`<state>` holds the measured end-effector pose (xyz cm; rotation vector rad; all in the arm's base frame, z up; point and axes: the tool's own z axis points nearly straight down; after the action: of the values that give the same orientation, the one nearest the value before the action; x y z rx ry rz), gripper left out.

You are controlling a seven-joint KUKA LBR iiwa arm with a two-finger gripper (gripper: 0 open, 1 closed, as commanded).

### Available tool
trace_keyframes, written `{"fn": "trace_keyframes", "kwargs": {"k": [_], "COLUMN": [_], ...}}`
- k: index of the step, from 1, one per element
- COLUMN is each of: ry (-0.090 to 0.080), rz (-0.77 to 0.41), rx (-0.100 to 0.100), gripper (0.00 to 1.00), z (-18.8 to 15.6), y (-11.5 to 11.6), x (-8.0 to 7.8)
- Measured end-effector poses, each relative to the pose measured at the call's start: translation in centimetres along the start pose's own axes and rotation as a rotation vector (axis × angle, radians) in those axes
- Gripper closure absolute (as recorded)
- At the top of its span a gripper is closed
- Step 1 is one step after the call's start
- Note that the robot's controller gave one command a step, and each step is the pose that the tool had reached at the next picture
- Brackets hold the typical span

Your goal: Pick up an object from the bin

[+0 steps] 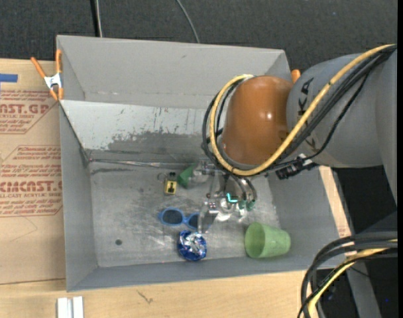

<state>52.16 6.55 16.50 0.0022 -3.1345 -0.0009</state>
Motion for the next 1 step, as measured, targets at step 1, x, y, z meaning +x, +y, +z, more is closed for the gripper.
{"fn": "trace_keyframes", "kwargs": {"k": [1], "ry": [-0.016], "rz": [0.031], "rx": [-0.003], "gripper": [0.0], "z": [7.89], "y": [1.38], "x": [0.01]}}
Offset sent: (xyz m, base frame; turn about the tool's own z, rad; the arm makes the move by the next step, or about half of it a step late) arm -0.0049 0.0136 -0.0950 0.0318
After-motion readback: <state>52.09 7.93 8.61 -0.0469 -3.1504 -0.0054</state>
